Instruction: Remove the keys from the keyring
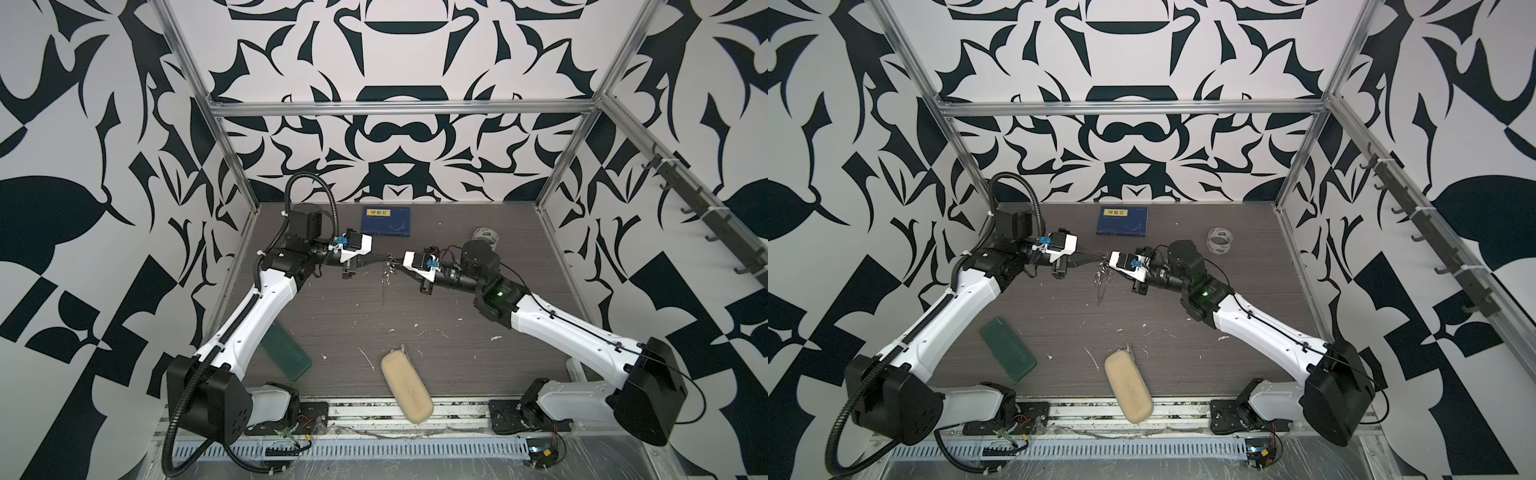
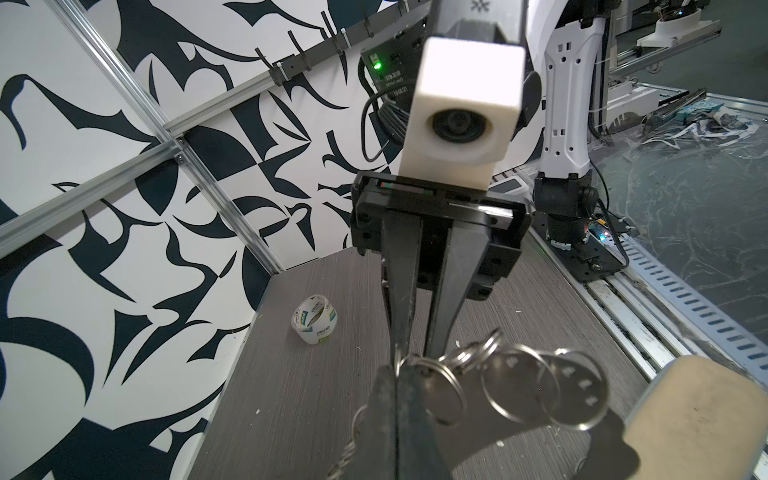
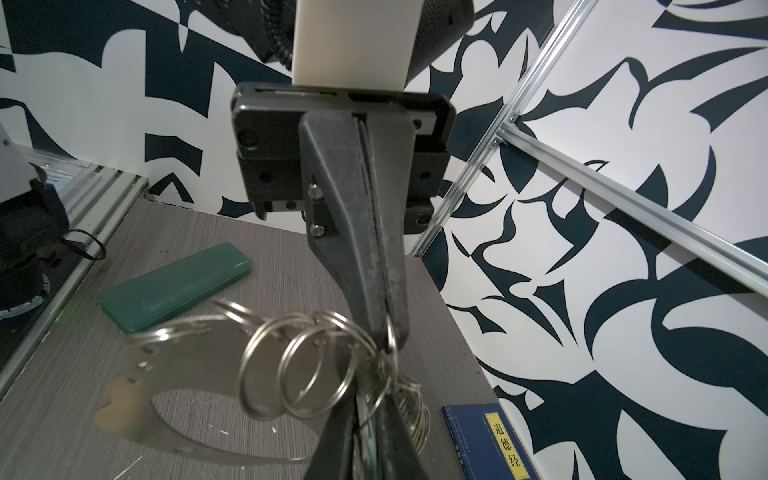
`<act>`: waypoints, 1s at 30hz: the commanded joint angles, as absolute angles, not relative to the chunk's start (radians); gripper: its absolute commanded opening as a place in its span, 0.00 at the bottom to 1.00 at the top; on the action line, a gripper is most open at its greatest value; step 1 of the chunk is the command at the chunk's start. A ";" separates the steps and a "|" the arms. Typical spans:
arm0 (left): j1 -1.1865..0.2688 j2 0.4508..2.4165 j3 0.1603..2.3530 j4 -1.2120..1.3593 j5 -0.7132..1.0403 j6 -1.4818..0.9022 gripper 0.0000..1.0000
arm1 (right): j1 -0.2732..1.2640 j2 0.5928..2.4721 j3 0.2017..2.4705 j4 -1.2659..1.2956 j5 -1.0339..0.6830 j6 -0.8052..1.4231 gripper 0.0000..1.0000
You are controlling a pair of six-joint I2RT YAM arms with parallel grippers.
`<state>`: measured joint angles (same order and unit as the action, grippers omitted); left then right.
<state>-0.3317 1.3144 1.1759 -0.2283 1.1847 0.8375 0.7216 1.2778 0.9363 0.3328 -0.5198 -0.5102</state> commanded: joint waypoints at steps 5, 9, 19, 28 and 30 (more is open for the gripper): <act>-0.327 1.284 1.184 -0.222 1.203 0.844 0.00 | 0.725 1.224 0.988 0.293 -0.486 -0.558 0.00; -0.326 1.282 1.182 -0.223 1.206 0.851 0.00 | 0.718 1.213 0.996 0.266 -0.478 -0.585 0.00; -0.325 1.282 1.208 -0.329 1.231 0.973 0.00 | 0.695 1.194 1.064 0.111 -0.483 -0.751 0.00; -0.327 1.287 1.259 -0.491 1.199 1.174 0.00 | 0.670 1.205 1.206 -0.106 -0.547 -0.935 0.00; -0.328 1.289 1.267 -0.509 1.191 1.201 0.00 | 0.667 1.215 1.245 -0.151 -0.565 -0.955 0.00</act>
<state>-0.3408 1.3079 1.2434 -0.4015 1.1976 1.0988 0.6960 1.2396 1.1519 -0.0994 -0.5434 -0.8978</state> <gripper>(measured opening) 0.039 0.065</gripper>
